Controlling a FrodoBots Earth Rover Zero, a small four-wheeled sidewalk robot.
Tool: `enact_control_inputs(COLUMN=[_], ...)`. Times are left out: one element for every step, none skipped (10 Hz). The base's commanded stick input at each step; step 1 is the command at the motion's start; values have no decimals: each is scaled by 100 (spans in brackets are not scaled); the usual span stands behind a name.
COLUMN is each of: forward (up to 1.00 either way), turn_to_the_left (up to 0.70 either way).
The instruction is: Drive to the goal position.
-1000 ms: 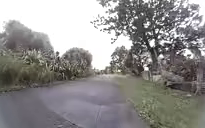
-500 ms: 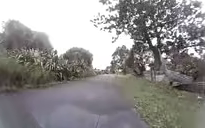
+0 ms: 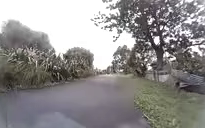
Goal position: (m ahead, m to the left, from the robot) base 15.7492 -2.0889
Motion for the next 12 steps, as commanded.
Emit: enact_control_inputs(forward=[85,85,85,85,85,85,85,85,85,85,85,85], turn_to_the_left=[0,0,0,0,0,0,0,0,0,0,0,0])
